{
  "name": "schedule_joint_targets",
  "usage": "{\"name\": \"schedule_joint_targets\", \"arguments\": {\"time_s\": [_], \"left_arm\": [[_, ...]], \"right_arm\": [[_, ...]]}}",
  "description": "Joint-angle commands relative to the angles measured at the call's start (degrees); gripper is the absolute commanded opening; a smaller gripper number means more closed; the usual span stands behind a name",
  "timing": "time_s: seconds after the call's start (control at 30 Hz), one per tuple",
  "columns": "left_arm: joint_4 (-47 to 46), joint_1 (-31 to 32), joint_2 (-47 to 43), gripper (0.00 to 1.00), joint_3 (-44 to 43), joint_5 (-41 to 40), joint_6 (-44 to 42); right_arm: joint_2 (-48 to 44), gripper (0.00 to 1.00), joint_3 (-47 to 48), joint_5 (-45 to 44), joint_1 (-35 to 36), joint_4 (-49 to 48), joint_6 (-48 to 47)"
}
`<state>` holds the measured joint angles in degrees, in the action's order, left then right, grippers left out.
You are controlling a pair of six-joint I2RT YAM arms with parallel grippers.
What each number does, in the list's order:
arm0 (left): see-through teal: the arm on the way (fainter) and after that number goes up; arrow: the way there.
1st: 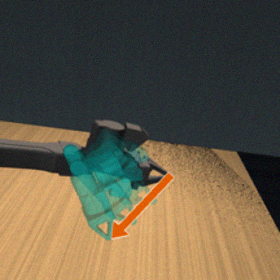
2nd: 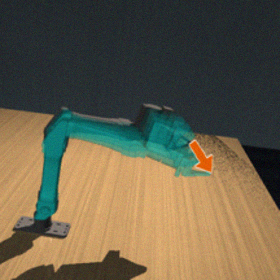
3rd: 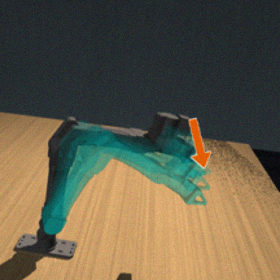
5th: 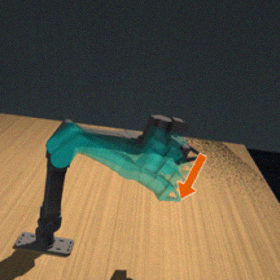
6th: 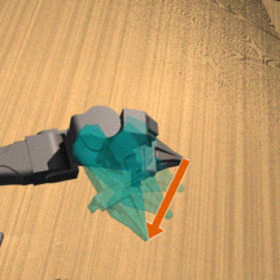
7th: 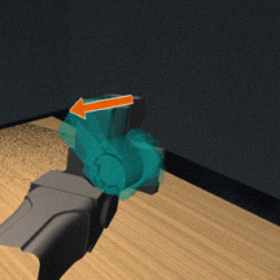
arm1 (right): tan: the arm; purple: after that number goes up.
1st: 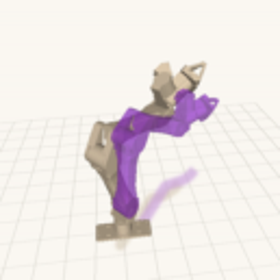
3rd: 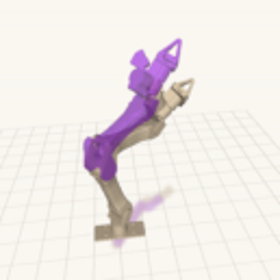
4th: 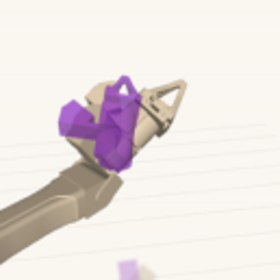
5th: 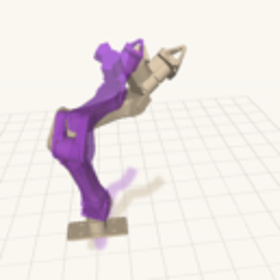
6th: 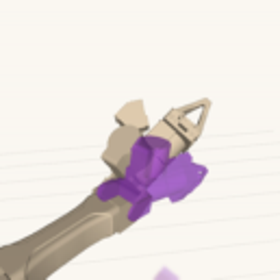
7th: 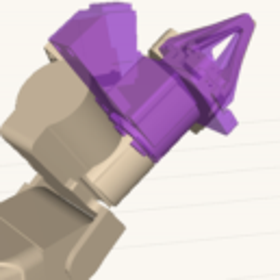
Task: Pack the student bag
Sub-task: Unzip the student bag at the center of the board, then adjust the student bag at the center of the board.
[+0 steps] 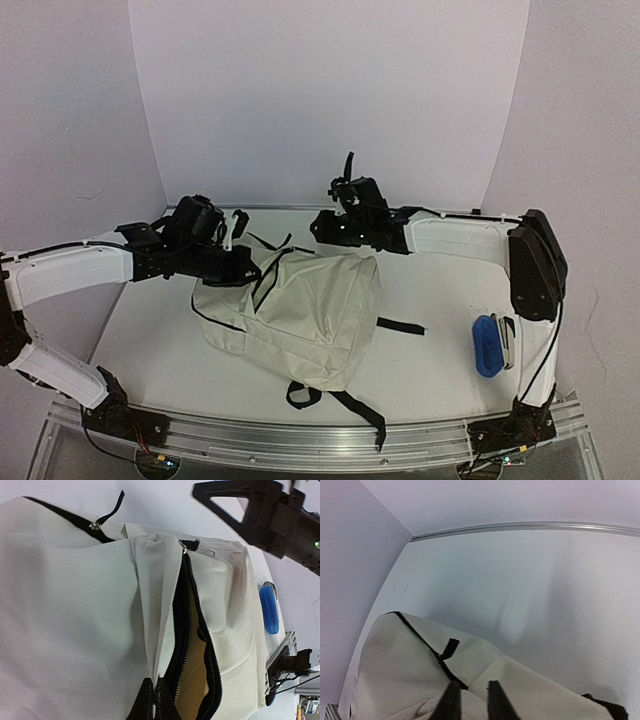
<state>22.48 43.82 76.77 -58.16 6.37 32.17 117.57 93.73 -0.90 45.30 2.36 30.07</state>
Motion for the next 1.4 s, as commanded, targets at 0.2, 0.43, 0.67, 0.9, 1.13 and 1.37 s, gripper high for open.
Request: {"name": "schedule_joint_targets", "arguments": {"time_s": [0.2, 0.43, 0.67, 0.9, 1.13, 1.37], "left_arm": [[-7.44, -6.91, 1.07, 0.00, 2.65, 6.05, 3.20], [-9.73, -7.25, 2.95, 0.00, 3.27, 8.03, 3.39], [-12.14, -7.25, 3.56, 0.00, 5.12, 10.13, 4.63], [-11.72, -7.27, 3.46, 0.00, 5.09, 10.45, 5.19], [-11.03, -7.26, 4.01, 0.00, 4.92, 11.81, 5.77], [-9.33, -7.23, 2.97, 0.00, 4.27, 12.10, 5.95]], "right_arm": [[-22.94, 0.84, -20.45, 3.22, -3.78, 5.55, 5.22], [-30.65, 0.97, -34.21, 11.05, -3.56, 3.62, 13.41], [-33.59, 0.89, -43.13, 17.56, -2.30, -5.77, 19.84], [-30.06, 0.65, -45.74, 19.01, -1.62, -13.30, 21.80], [-24.56, 0.39, -43.42, 17.33, -1.59, -18.46, 20.61], [-21.68, 0.01, -38.83, 12.16, -2.06, -18.01, 16.91]]}}
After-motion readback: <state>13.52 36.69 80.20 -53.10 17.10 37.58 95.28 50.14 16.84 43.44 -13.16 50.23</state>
